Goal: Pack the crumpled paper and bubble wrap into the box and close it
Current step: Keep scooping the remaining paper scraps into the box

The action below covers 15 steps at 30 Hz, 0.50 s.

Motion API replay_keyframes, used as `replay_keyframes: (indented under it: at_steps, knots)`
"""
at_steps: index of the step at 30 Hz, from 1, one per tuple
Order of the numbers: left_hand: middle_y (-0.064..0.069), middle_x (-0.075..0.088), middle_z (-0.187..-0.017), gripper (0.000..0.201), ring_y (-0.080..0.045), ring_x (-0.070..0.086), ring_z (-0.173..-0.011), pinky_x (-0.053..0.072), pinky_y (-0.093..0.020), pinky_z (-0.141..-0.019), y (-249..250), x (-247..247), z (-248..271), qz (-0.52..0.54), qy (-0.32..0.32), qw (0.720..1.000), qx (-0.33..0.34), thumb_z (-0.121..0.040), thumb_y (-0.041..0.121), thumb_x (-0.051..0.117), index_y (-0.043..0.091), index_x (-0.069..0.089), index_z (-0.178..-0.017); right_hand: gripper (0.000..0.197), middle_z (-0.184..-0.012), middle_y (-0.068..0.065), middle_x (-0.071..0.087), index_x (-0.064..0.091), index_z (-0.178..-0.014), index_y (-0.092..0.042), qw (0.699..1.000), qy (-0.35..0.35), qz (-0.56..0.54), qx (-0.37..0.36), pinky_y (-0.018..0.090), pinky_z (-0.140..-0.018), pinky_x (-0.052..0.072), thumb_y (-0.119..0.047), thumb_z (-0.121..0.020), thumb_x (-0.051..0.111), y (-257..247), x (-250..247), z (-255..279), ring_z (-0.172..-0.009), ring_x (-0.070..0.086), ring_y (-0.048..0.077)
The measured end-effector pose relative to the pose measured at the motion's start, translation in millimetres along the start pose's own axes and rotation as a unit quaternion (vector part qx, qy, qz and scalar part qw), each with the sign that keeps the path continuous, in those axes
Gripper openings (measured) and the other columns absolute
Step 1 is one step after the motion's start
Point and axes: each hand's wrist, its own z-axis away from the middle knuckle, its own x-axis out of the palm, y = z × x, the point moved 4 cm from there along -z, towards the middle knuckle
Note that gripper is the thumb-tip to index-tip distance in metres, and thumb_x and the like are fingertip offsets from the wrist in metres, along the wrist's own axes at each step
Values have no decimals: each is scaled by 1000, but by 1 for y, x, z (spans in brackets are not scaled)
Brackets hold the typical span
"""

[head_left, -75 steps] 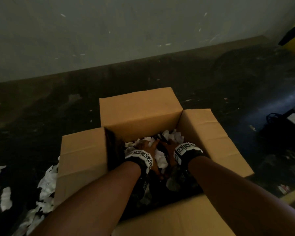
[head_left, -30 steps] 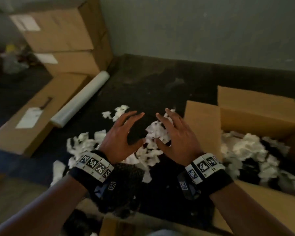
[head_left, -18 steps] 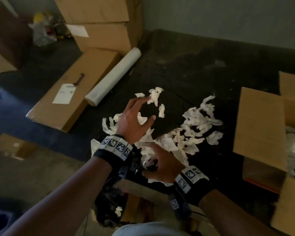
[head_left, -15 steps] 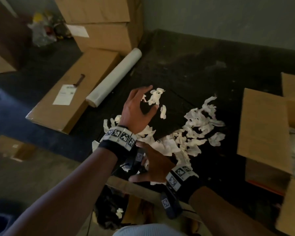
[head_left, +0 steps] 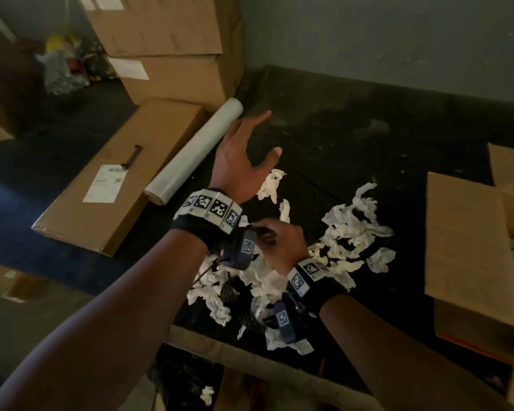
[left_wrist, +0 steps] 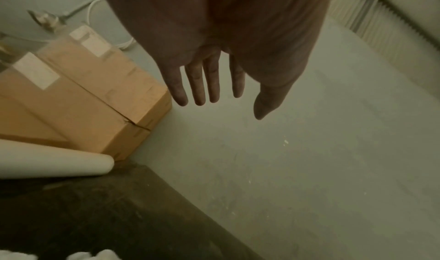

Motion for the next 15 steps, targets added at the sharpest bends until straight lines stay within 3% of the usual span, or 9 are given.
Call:
replay_keyframes:
  at_steps: [3,6,8,10,12,13,15]
  knots:
    - [-1,49,-144,62,-16,51,-131,49,-45,-108,-26,-11,16,-34,-34,999,-23,-91,40,70,28,46,-147,40,-122,0,67,66,-123,-18,996,27,83,-11,33,-93,56,-16,-84,75,20,-16,-2,-103,67,11]
    - [-1,46,-147,63,-18,50,-133,45,-37,-107,-58,-15,45,-77,-83,992,-55,-92,41,70,31,43,-148,52,-137,0,57,59,-133,-20,986,15,164,-9,40,-96,54,-24,-83,74,47,-26,4,-112,63,21]
    - [-2,40,-151,68,-21,47,-135,44,-39,-106,-82,-12,71,-99,-138,982,-87,-91,44,69,33,39,-151,55,-143,-3,50,56,-137,-21,978,-29,205,-6,39,-94,55,-32,-85,71,67,-22,15,-112,62,21]
    - [-2,30,-157,79,-25,41,-139,44,-48,-109,-107,-4,104,-124,-206,961,-134,-86,51,72,36,33,-153,63,-151,-4,40,50,-143,-25,961,-107,253,0,39,-100,49,-43,-85,68,87,-11,30,-125,53,23]
    - [1,12,-164,100,-34,22,-149,33,-62,-114,-131,3,139,-182,-274,927,-180,-75,67,75,46,20,-156,80,-162,1,21,37,-151,-29,934,-165,317,10,48,-112,33,-56,-81,67,104,-1,44,-143,30,29]
    - [3,-1,-166,113,-38,6,-153,21,-70,-115,-143,6,157,-217,-302,906,-200,-66,77,74,52,9,-155,92,-165,3,9,28,-154,-32,925,-169,340,13,53,-114,25,-65,-76,65,110,1,51,-148,18,32]
    - [9,-28,-163,136,-39,-25,-150,1,-79,-108,-167,4,187,-266,-337,870,-243,-46,93,70,62,-14,-149,117,-166,4,-14,7,-157,-40,919,-163,359,5,59,-115,11,-83,-62,60,112,4,63,-151,-6,36]
